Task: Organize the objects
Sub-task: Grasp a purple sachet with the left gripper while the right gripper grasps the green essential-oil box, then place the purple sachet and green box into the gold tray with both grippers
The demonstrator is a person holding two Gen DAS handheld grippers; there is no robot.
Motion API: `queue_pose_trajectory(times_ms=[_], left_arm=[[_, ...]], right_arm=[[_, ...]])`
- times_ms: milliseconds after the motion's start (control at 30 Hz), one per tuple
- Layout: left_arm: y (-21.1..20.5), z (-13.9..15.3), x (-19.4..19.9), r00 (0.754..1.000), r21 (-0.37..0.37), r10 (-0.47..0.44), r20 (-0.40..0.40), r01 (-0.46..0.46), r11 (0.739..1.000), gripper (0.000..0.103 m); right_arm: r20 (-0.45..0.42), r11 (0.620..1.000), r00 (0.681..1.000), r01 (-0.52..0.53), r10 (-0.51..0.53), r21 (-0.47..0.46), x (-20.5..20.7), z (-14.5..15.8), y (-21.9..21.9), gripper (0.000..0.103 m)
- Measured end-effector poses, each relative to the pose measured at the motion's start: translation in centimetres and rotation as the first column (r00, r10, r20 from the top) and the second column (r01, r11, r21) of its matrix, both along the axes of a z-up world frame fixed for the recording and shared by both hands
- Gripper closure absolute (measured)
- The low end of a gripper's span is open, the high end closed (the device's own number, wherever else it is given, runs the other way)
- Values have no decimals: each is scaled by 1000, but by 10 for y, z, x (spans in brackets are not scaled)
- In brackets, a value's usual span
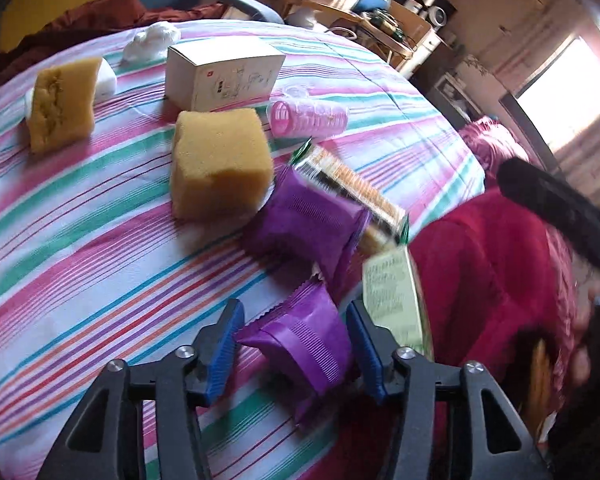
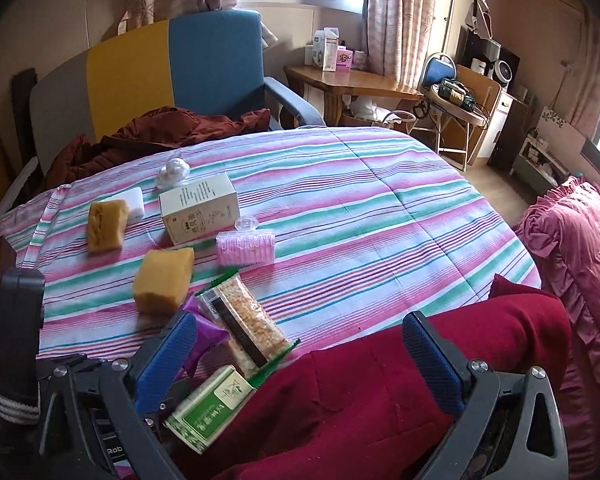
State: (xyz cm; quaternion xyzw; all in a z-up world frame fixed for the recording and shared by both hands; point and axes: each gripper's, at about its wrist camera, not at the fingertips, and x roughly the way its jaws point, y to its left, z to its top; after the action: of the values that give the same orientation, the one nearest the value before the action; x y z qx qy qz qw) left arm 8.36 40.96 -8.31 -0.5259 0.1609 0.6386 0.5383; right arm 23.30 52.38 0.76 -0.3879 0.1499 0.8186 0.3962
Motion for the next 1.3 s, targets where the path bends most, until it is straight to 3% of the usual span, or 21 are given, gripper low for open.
queue_pose_trajectory(times_ms=[100, 233, 333, 400, 567, 633, 767, 900, 933, 967, 1100, 1300], left_arm=[[-18, 2, -3, 999, 3, -34, -40, 34, 999, 51], [-50, 4, -9, 993, -1, -77, -86, 78, 997, 51], [-72, 5, -17, 993, -3, -68, -95, 68, 998, 51], [-82, 4, -25, 996, 1, -43, -81, 44, 999, 51], [-92, 2, -31, 998, 13, 4, -66, -3, 1000, 50], [-91, 2, -29, 997, 11, 9, -77, -8, 1000, 50], [-90, 1, -25, 995, 6, 16, -100, -15, 1000, 50], [-91, 0, -25, 994, 8, 26, -106, -25, 1000, 51], [-91, 0, -25, 994, 10, 24, -108, -23, 1000, 52], [-92, 0, -24, 993, 14, 21, -112, -20, 1000, 52], [-96, 1, -23, 992, 29, 20, -122, -17, 999, 53], [-113, 10, -24, 995, 73, 43, -94, -36, 997, 54]], right_arm=[[5, 1000, 1000, -14, 14, -12, 0, 0, 0, 0], [30, 985, 986, -159, 161, -60, -11, -1, -9, 0], [89, 926, 926, -354, 367, -135, -27, -8, -27, 0], [185, 873, 855, -459, 485, -163, -40, -18, -43, 0], [365, 764, 673, -589, 644, -262, -66, -46, -66, 0], [406, 743, 625, -599, 667, -298, -76, -56, -66, 0], [456, 718, 559, -598, 693, -357, -89, -69, -62, 12], [487, 702, 512, -585, 708, -406, -98, -83, -58, 13], [505, 706, 500, -576, 704, -413, -99, -88, -58, 21], [516, 709, 495, -570, 699, -414, -100, -90, -57, 28], [491, 713, 524, -583, 696, -389, -93, -76, -57, 30], [414, 755, 633, -586, 654, -294, -67, -31, -64, 30]])
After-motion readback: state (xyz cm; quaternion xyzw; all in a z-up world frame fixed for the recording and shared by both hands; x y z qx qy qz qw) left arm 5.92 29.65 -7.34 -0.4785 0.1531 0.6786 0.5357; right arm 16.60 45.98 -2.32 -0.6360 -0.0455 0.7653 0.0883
